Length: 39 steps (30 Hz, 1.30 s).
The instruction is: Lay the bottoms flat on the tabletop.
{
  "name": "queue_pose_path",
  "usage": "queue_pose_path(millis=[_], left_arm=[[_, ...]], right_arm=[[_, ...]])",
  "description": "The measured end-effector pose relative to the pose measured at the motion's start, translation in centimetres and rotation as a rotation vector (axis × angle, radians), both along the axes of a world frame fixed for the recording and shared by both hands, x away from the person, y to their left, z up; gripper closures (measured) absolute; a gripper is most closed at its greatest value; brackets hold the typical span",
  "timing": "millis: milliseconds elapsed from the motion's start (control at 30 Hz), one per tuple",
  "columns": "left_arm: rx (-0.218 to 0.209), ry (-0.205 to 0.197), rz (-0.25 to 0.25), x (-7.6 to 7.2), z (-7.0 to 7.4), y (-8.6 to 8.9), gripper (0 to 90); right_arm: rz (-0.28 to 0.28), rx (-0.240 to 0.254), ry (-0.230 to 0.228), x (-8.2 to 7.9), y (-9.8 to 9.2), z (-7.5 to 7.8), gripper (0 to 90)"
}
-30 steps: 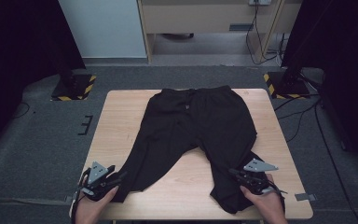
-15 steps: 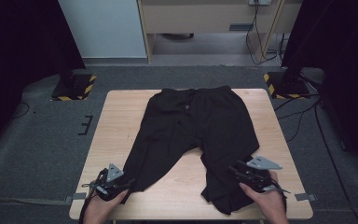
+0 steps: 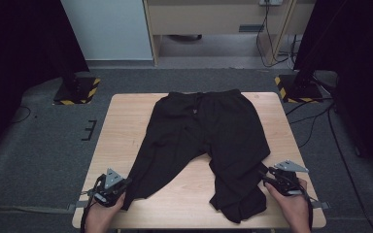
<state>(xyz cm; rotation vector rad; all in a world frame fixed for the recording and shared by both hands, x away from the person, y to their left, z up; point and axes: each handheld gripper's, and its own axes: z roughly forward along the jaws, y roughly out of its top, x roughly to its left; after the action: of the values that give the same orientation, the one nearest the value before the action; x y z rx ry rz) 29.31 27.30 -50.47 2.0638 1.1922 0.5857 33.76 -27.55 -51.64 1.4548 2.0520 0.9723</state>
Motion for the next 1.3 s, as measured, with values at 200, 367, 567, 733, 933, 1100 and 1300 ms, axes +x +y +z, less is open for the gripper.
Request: queue_pose_path(millis=[200,367,567,733,933,1100,1300], left_arm=[[0.023,0.004,-0.01,0.0,-0.1,-0.1,86.4],[0.032,-0.001,-0.017,-0.1,0.0,-0.4,86.2],[0.036,0.0,-0.02,-0.1,-0.1,-0.4,86.3],[0.043,0.007,-0.021,0.0,-0.2,-0.5,86.4],[0.036,0.011,-0.02,0.0,-0.2,-0.5,86.4],[0.019,0.02,-0.02,0.0,-0.4,-0.3,86.3],[0.007,0.028,-0.022,0.1,-0.4,-0.2,86.1]], right_arm=[[0.003,0.013,0.041,1.1,0.5,-1.3,40.9],[0.026,-0.031,0.025,0.9,0.5,-1.3,69.7],[0.068,0.022,0.03,0.6,0.5,-0.4,86.6],[0.133,0.061,-0.023,1.9,2.4,3.1,86.7],[0.201,0.051,-0.05,8.0,8.6,6.6,86.7],[0.12,0.017,-0.006,13.0,11.3,4.5,86.5],[0.095,0.008,0.059,13.9,11.5,0.0,69.1]])
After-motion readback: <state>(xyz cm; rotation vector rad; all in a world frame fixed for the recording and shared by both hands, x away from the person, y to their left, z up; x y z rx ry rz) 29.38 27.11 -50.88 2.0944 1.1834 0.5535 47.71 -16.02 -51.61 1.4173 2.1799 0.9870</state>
